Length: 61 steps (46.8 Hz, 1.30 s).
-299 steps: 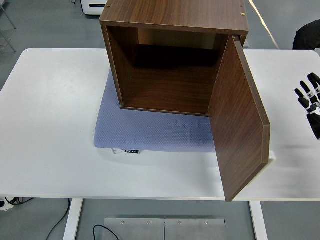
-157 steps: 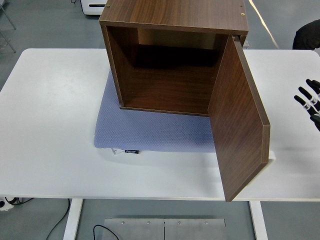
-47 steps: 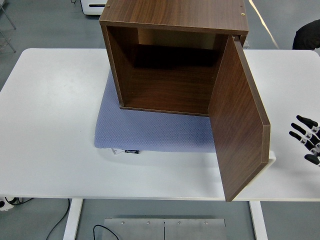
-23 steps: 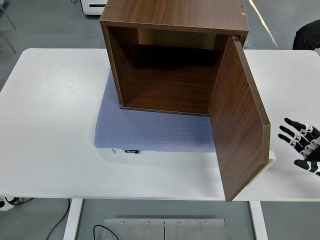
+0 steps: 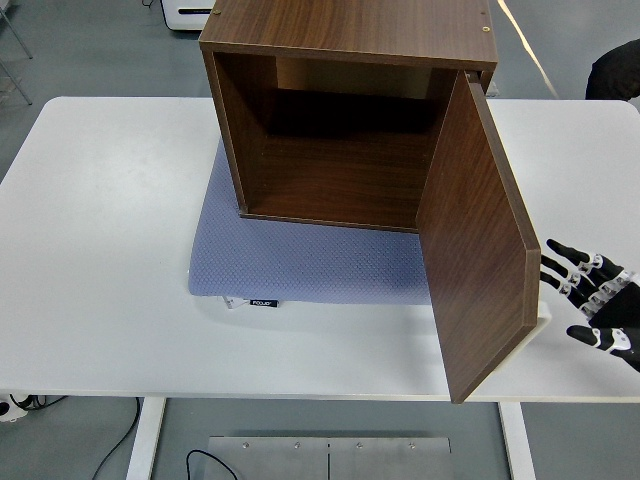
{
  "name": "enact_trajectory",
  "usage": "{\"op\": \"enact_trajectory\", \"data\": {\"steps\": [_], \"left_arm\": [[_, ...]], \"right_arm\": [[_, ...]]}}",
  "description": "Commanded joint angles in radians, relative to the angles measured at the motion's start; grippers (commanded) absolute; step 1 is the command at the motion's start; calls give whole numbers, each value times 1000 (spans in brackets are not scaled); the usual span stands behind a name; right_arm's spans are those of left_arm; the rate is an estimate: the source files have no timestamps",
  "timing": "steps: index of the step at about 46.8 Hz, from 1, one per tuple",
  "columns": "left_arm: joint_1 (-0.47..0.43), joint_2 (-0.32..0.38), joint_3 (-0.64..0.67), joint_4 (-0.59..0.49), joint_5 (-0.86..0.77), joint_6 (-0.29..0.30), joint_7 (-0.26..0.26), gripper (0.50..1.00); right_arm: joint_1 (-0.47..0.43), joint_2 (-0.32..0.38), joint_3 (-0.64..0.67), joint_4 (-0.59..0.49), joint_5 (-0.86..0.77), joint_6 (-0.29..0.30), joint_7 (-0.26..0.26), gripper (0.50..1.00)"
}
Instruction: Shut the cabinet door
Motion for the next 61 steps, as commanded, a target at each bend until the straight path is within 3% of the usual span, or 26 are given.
{"op": "enact_trajectory", "data": {"steps": [1,14,61], "left_arm": [[0,0,0,0,0,0,0,1000],[0,0,0,0,0,0,0,1000],[0,0,0,0,0,0,0,1000]], "right_arm": [[5,6,-1,0,-7,0,-2,1000],[24,34,-4,1,-19,0,-30,1000],[140,98,-105,1,-21,0,-33,1000]]}}
